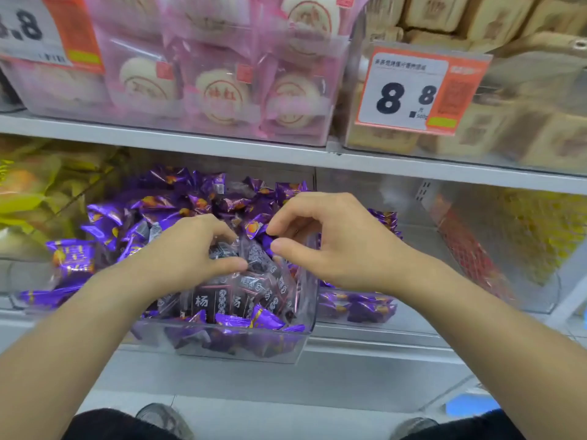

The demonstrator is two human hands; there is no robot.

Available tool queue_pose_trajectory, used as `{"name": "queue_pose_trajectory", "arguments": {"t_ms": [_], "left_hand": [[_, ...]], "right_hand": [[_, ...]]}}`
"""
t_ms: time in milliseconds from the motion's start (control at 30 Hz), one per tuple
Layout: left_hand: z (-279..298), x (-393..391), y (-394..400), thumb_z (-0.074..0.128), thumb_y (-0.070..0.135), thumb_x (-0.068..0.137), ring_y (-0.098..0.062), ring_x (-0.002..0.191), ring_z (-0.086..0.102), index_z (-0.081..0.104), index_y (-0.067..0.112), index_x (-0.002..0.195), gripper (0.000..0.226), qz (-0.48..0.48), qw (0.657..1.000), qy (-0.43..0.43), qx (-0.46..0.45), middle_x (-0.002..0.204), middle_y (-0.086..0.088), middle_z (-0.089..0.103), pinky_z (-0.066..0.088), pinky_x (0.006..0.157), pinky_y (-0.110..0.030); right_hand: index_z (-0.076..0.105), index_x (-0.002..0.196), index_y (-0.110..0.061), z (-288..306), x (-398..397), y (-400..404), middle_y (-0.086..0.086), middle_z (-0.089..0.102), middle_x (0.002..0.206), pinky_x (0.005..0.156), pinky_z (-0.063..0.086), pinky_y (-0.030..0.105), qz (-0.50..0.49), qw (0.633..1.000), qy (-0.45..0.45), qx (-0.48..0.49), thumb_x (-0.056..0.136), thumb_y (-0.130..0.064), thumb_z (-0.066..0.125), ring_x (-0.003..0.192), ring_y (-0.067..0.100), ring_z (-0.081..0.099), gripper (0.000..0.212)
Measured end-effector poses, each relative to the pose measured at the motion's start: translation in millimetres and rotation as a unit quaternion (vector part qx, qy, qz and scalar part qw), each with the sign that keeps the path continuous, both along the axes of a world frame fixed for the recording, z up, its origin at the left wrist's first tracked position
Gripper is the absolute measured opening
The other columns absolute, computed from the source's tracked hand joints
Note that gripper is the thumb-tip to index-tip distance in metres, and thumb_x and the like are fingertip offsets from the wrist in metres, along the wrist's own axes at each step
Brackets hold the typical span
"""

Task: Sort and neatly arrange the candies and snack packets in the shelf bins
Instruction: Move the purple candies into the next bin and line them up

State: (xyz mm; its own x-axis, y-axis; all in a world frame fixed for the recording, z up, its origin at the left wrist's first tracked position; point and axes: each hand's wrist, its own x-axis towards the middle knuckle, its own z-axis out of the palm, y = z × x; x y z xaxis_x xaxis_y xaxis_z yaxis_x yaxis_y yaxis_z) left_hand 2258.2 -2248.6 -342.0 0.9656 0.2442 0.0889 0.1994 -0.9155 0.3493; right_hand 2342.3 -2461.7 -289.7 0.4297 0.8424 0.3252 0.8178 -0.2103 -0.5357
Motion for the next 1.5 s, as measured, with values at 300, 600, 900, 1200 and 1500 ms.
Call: {"name": "queue_pose_trajectory", "arguments": {"t_ms": [300,600,900,1200,1500], "left_hand": [[1,-17,19,0.082,0.049,0.069,0.0,0.102,0.061,0.072,0.027,0.112,0.048,-0.031,0.996,-0.012,-0.082,0.109,0.016,0.067,0.047,0.096,-0.022],[16,-57,56,0.083,0.045,0.071,-0.014,0.115,0.056,0.066,0.031,0.122,0.056,0.042,0.998,-0.009,0.042,0.119,0.01,0.063,0.04,0.089,-0.025],[10,-64,63,0.09,0.022,0.065,0.006,0.071,0.049,0.077,0.028,0.103,0.041,0.083,0.993,-0.077,0.018,0.079,0.023,0.058,0.035,0.066,-0.007],[26,-59,12,0.075,0.024,0.083,-0.013,0.081,0.072,0.065,0.018,0.101,0.021,0.061,0.916,-0.21,-0.336,0.09,0.002,0.074,0.053,0.08,-0.028],[29,-46,-50,0.078,0.024,0.073,-0.029,0.091,0.074,0.063,0.005,0.109,0.043,0.066,0.801,-0.102,-0.586,0.094,-0.015,0.076,0.056,0.086,-0.045]], "right_hand": [[0.063,0.127,-0.021,-35,53,80,0.007,0.065,0.121,0.095,0.048,0.039,-0.072,0.955,-0.188,-0.219,0.085,-0.022,0.07,0.117,0.028,0.054,0.043],[0.072,0.108,-0.022,-31,20,63,-0.001,0.063,0.098,0.088,0.046,0.034,-0.04,0.99,-0.108,-0.084,0.098,-0.024,0.057,0.095,0.02,0.06,0.019],[0.072,0.093,-0.022,-26,-5,46,-0.007,0.073,0.079,0.066,0.045,0.01,-0.09,0.994,0.052,0.028,0.1,-0.029,0.05,0.072,0.003,0.063,0.025],[0.065,0.098,0.003,-10,-19,33,0.016,0.07,0.073,0.057,0.061,0.027,-0.062,0.824,0.544,0.148,0.086,-0.024,0.063,0.068,0.027,0.074,0.03],[0.066,0.109,-0.011,-6,-15,2,0.005,0.074,0.078,0.05,0.049,0.022,-0.089,0.836,0.505,0.193,0.058,-0.015,0.078,0.064,0.015,0.066,0.052]]}}
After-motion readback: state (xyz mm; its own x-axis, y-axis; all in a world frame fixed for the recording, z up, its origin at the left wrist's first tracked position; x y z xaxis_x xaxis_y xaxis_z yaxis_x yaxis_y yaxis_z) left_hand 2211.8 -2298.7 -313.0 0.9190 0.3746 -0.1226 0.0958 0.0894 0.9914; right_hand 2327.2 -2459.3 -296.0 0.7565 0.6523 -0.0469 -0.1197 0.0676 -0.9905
